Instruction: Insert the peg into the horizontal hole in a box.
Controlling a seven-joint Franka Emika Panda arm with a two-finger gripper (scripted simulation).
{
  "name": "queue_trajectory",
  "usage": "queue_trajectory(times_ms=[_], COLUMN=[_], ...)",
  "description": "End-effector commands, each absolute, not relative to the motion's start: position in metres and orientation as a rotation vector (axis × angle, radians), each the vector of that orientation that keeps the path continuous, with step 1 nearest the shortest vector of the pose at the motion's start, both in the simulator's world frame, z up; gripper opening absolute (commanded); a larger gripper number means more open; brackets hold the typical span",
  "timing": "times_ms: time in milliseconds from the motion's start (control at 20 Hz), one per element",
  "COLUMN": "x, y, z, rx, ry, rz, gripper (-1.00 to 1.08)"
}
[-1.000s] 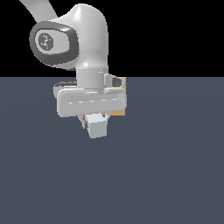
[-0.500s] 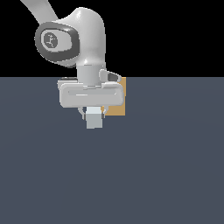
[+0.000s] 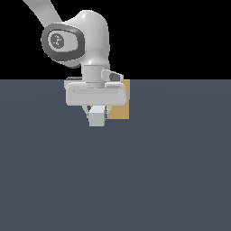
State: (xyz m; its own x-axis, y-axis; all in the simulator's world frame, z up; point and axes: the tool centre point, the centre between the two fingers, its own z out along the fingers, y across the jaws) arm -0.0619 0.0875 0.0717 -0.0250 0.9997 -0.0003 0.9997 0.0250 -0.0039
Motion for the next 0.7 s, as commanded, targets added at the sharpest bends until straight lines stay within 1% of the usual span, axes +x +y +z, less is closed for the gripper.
queue_trajectory(times_ms=[0,650], x=[-0.0601,-0.0592], y=[0.0913,0.0924], z=[0.0746,0.0749], rx=[-2.217,-2.224], ry=[-2.226,-2.219], rz=[0.000,0.000], gripper=[-1.00,-1.00])
